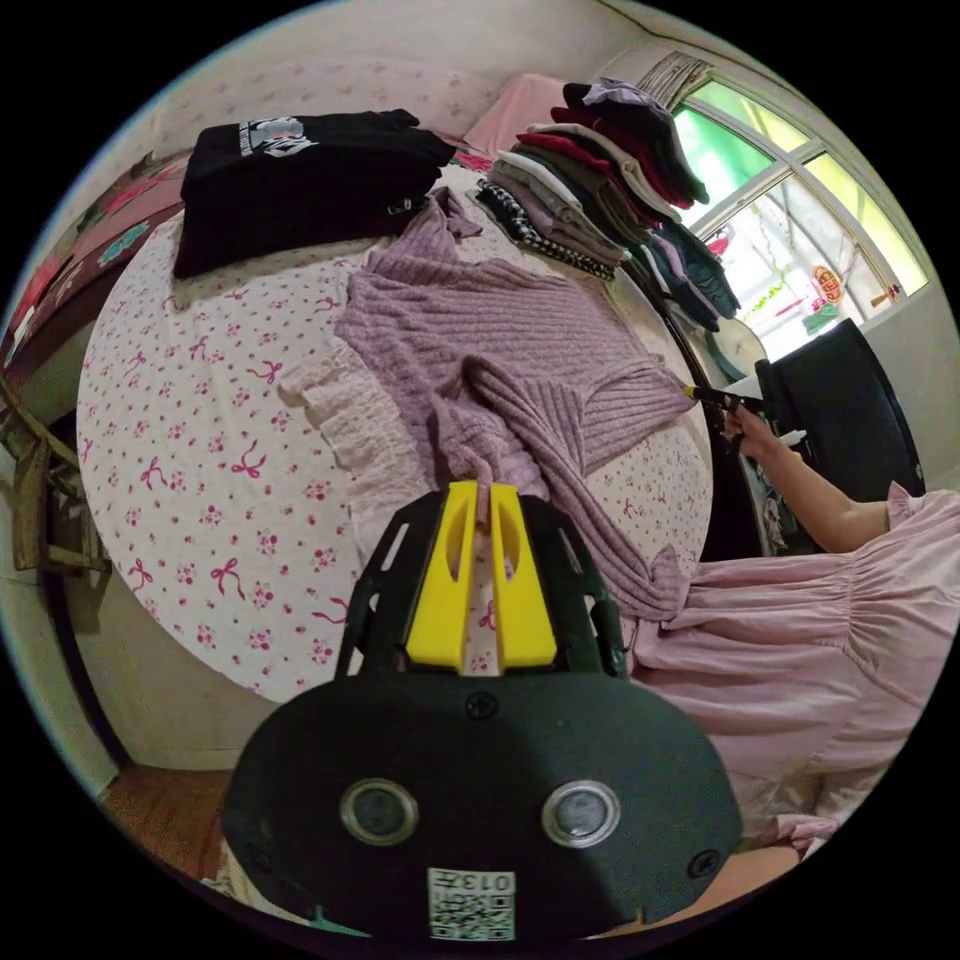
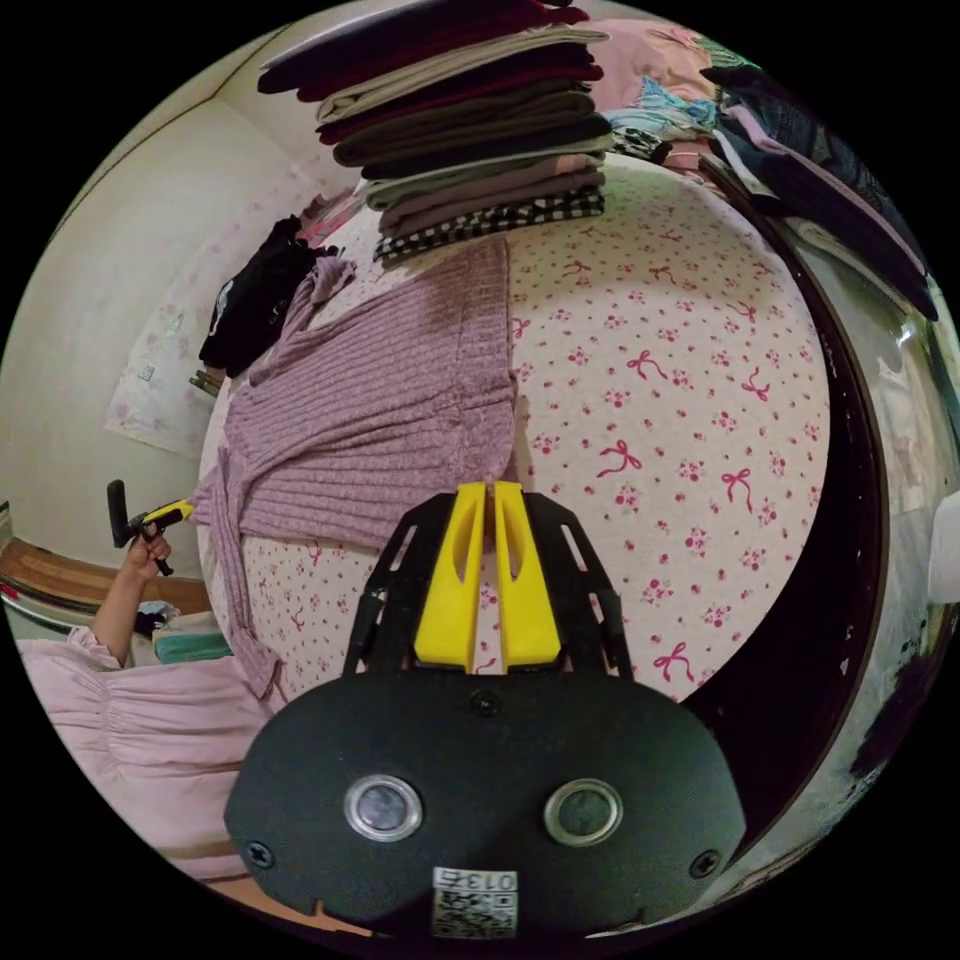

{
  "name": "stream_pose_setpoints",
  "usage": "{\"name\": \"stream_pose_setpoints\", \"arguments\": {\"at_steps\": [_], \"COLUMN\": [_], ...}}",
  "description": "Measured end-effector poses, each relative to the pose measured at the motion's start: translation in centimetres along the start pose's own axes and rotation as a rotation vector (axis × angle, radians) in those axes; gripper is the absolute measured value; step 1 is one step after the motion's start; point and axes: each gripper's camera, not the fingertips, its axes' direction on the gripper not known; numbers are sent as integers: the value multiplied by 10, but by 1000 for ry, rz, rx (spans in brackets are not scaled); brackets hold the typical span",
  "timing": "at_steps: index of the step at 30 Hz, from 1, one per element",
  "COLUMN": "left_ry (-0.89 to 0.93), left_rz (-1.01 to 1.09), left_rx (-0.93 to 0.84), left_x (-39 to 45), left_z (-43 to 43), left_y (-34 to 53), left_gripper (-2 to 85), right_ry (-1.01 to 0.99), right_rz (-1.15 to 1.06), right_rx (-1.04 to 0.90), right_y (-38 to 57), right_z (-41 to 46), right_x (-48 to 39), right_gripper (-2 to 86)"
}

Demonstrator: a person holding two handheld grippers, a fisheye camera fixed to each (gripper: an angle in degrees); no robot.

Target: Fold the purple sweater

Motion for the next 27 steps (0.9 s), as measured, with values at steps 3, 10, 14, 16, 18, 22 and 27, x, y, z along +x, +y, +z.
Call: {"name": "stream_pose_setpoints", "arguments": {"at_steps": [3, 10, 14, 16, 18, 22, 27], "left_ry": [25, -15, -33, -26, -22, -96, -195], "left_rz": [44, -44, -90, -102, -119, -157, -50], "left_rx": [1, -76, -120, -109, -85, 50, 67], "left_x": [5, -16, -17, -16, -15, 0, 40], "left_z": [-9, 14, 35, 33, 26, 1, 11], "left_y": [1, 16, 14, 15, 17, 24, 12], "left_gripper": [8, 9, 11, 11, 11, 6, 3], "right_ry": [-31, 5, 119, 200, 236, 116, -205], "right_rz": [-24, -37, -42, -54, -75, -340, -777], "right_rx": [11, -45, -83, -61, -21, 3, -190], "right_y": [1, 10, 9, 8, 10, 22, 65], "right_z": [-7, 22, 48, 45, 39, 48, 117], "right_x": [-3, -8, -28, -48, -68, -149, -311], "right_gripper": [16, 22, 32, 41, 46, 53, 83]}}
